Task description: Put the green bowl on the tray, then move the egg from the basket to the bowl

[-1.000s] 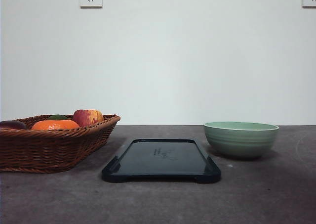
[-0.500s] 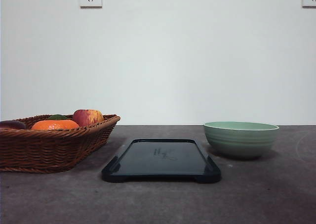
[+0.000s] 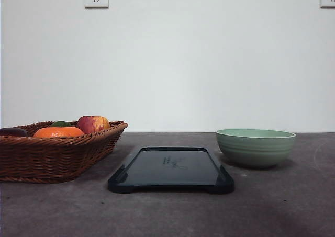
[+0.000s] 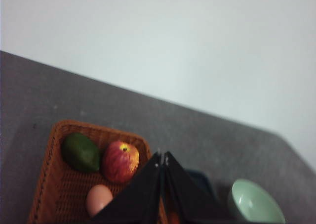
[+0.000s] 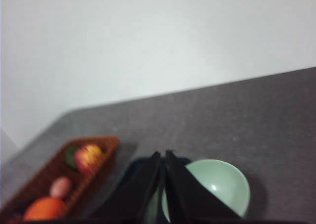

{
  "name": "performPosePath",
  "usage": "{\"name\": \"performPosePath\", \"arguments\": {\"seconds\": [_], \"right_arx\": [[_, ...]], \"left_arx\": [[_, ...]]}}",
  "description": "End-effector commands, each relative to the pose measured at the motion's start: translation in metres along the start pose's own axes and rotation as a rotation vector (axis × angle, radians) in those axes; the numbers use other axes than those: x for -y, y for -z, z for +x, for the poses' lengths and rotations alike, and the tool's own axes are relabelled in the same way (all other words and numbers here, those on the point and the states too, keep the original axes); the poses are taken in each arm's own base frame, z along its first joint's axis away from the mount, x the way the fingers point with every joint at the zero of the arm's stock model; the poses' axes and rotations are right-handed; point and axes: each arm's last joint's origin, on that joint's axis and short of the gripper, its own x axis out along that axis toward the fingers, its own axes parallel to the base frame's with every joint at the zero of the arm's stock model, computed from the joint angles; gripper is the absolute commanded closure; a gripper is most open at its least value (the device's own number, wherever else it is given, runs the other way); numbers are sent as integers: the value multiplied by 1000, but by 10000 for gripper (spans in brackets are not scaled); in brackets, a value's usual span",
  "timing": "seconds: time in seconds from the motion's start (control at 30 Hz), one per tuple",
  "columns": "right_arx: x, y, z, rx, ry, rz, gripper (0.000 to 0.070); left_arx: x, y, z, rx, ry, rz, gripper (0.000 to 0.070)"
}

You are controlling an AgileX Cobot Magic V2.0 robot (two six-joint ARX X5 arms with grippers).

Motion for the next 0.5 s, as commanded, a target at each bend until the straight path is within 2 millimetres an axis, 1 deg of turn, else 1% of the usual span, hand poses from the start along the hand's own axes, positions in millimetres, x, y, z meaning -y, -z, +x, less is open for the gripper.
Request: {"name": "performPosePath", "arguments": {"seconds": [0.0, 0.13, 0.23, 0.33, 0.47], "right_arx": [[-2, -7, 4, -17, -13, -94, 693], [-1, -13, 16, -80, -46, -117, 693], [-2, -14, 25, -133, -62, -140, 693], [-4, -11, 34, -196, -87, -186, 693], [-8, -3, 45, -281, -122, -266, 693]], "left_arx": [[3, -8, 4, -20, 12, 90, 700], [5, -18, 18, -100, 33, 163, 700], [7, -22, 28, -154, 47, 200, 700], [10, -24, 39, -223, 67, 250, 700], [14, -21, 49, -309, 102, 327, 700]]}}
